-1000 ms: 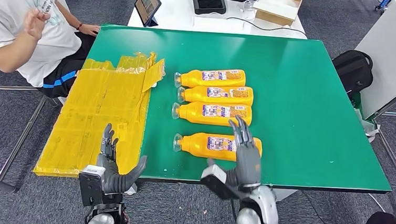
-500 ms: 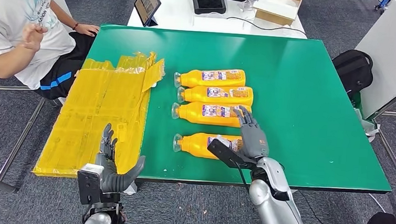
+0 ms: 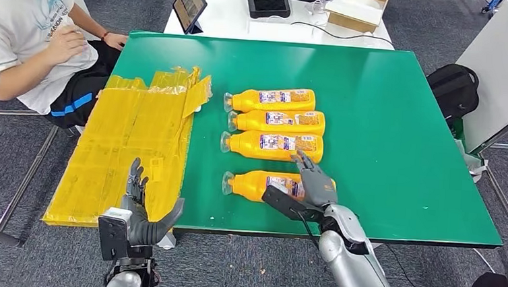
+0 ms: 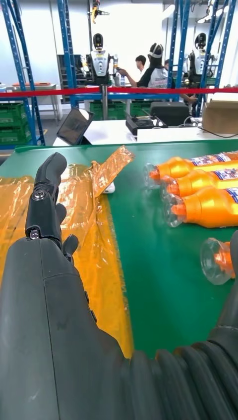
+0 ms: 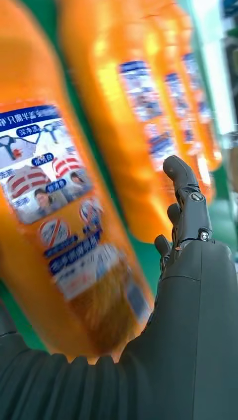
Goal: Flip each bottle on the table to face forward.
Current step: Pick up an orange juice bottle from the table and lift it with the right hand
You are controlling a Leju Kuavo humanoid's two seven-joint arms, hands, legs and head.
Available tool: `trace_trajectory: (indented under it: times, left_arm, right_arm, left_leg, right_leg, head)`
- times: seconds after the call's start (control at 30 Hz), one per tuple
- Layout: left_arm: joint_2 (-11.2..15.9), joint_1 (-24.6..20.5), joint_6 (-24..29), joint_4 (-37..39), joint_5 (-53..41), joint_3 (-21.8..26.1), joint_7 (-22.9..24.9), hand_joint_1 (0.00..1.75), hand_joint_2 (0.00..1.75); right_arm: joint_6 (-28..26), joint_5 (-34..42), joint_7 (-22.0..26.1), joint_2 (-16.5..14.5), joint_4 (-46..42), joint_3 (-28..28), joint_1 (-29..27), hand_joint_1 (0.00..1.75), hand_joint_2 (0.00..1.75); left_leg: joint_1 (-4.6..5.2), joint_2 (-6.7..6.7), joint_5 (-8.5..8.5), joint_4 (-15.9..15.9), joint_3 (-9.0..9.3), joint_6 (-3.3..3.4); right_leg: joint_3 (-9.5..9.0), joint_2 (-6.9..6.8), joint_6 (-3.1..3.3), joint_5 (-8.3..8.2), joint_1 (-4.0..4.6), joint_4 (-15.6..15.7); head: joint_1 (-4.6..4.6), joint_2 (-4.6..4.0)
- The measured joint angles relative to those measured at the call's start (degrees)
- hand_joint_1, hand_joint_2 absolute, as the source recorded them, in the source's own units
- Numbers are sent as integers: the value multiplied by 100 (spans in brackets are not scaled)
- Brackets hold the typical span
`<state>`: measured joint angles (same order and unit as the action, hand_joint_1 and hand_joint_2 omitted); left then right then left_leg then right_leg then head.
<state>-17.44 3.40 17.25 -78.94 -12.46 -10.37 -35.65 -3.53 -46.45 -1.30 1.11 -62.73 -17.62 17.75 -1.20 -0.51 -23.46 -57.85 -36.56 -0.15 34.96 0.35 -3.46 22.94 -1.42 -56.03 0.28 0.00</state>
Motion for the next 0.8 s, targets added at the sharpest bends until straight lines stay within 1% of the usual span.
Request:
trace_trajectory:
  times: [0.13,0.27,0.53,0.8]
  left_arm:
    - [0,-57,-5,17,-3,26,17,0,175]
    - [0,-93,-16,49,4,44,41,0,175]
    - [0,-93,-36,59,16,49,59,0,175]
    - [0,-94,-36,59,16,51,60,0,175]
  right_arm:
    - [245,318,124,93,163,-154,96,0,175]
    - [321,488,106,237,269,-305,185,0,175]
    - [342,531,-41,474,324,-426,233,0,175]
    - [345,531,-49,541,347,-471,245,0,175]
  left_leg:
    - [0,0,1,0,2,0]
    - [0,0,1,0,3,0]
    - [0,0,0,-1,5,1]
    - [0,0,0,-1,15,1]
  right_leg:
    - [-1,0,0,0,0,0]
    - [-1,0,0,0,0,0]
    - [-5,0,0,0,0,2]
    - [-13,0,0,0,0,2]
  head:
    - [-1,0]
    - [0,0]
    - [0,0]
    - [0,0]
